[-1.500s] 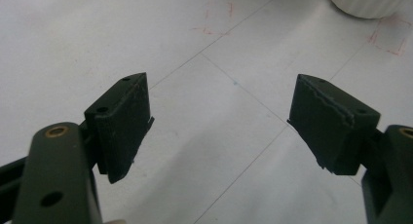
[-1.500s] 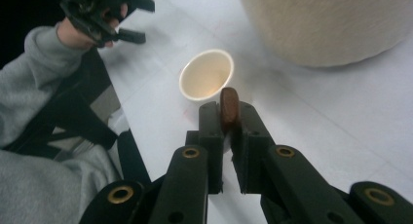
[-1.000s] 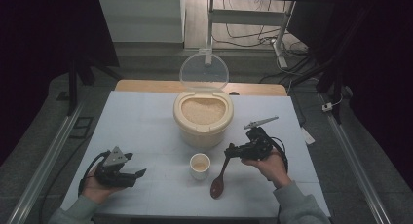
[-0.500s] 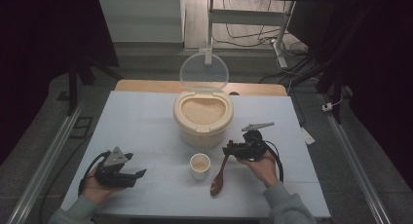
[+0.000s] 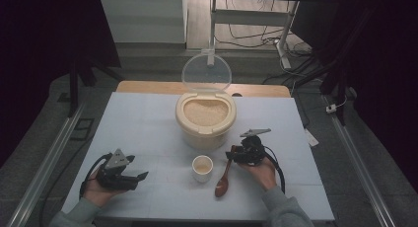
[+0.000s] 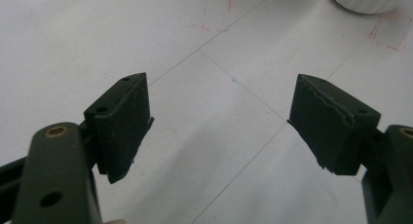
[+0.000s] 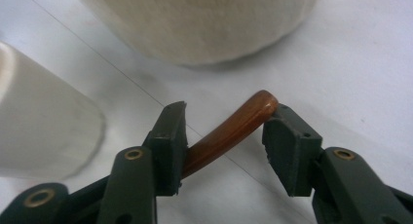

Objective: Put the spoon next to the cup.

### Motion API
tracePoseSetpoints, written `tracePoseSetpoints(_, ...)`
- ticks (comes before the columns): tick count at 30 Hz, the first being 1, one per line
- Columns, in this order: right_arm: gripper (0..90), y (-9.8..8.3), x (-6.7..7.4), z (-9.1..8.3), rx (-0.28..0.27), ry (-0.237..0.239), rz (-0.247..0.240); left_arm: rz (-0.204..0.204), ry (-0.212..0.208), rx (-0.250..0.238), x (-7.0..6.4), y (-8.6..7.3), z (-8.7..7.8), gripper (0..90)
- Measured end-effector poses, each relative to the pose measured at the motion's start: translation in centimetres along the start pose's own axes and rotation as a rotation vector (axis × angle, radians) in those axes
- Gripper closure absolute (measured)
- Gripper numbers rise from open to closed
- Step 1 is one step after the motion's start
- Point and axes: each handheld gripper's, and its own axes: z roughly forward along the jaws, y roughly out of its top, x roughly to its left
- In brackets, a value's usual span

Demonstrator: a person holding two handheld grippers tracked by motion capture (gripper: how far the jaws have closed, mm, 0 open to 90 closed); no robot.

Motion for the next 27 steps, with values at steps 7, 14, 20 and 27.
tracePoseSetpoints(7,48.9,-0.1,0.2,0.7,0.036,-0.065,-0.007,0.000,-0.001,0.000,0.0,0.0,0.0,22.7)
tracePoseSetpoints(14,40.7,-0.1,0.0,-0.1,-0.039,-0.098,0.015,-0.001,0.000,-0.003,0.0,0.0,0.0,22.7)
tracePoseSetpoints(20,45.3,-0.9,-0.3,-3.4,-0.148,-0.051,-0.023,-0.007,0.001,-0.009,0.0,0.0,-0.1,22.7)
tracePoseSetpoints(27,45.4,-3.3,-1.0,-7.2,-0.222,0.004,-0.060,-0.010,0.002,-0.014,0.1,0.0,-0.2,22.7)
